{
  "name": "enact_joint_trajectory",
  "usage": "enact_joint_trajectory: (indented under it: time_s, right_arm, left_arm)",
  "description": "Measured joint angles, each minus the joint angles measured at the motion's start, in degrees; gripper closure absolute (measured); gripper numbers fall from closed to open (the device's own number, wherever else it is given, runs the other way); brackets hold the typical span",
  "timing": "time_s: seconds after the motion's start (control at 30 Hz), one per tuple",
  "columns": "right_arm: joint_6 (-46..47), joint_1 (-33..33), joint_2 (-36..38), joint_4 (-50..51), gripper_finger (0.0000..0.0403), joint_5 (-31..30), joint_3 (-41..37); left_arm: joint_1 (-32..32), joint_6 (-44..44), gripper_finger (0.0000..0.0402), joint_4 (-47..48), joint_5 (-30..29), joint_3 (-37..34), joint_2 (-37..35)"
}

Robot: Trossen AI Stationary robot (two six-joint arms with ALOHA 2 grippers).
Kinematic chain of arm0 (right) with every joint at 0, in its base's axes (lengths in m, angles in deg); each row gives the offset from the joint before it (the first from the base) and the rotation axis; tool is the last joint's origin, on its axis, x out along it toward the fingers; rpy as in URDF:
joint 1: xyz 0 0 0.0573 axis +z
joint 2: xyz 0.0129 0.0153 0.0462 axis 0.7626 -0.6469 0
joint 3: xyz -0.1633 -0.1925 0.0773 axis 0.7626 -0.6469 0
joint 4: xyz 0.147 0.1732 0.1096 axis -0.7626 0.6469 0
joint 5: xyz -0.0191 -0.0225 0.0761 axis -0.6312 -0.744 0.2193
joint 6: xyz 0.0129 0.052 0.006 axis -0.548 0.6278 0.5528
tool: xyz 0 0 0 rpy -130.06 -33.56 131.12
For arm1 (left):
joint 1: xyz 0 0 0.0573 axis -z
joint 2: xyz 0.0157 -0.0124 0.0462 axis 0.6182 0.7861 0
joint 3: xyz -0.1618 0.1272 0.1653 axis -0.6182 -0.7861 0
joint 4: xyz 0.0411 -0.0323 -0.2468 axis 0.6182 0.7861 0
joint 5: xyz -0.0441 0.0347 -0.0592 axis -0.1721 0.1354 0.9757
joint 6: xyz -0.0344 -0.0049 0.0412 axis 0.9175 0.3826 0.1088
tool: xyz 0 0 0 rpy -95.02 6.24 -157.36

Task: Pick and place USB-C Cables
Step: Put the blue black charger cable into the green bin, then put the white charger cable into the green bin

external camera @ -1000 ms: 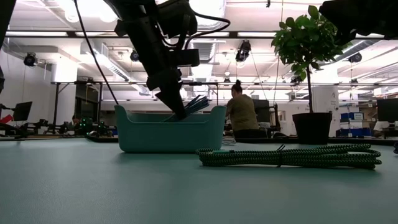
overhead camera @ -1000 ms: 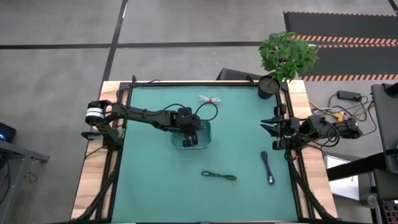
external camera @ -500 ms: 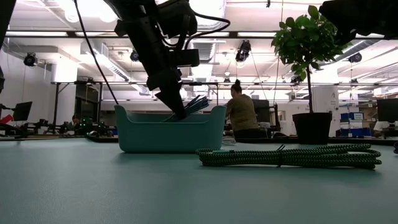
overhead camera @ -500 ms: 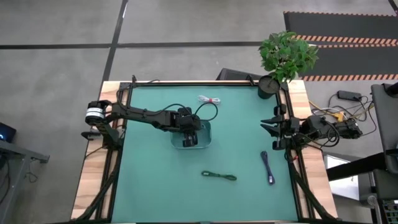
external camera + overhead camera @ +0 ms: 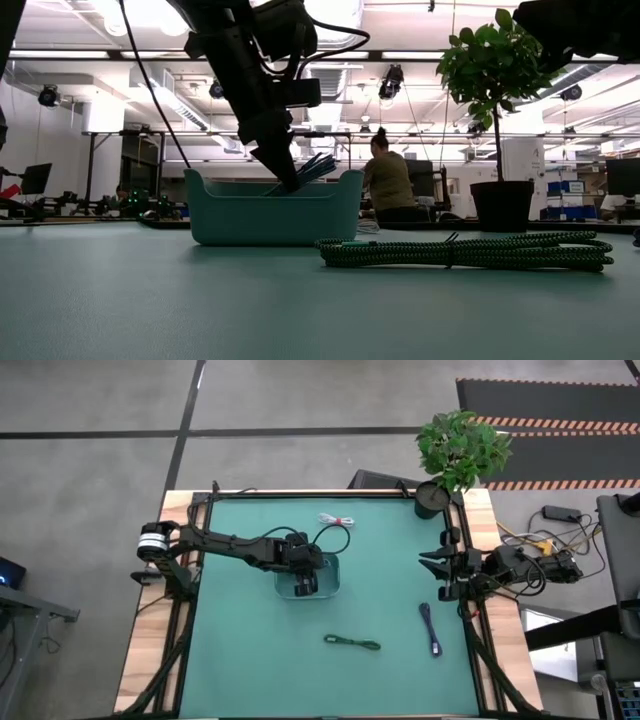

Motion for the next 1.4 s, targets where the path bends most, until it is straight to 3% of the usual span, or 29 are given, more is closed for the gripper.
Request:
enact_joint_trajectory:
  time_s: [0.93, 1.4]
  right_arm:
    - [-0.14, 0.01, 0.00, -0.02, 0.0344, 0.01, 0.05]
    - [0.23, -0.01, 0.00, -0.02, 0.0344, 0.01, 0.05]
  left_arm:
    - [0.00, 0.15, 0.0360, 0.13, 0.30, 0.00, 0.00]
    - [-0.33, 1.53, 0.0268, -0.11, 0.11, 0.00, 0.00]
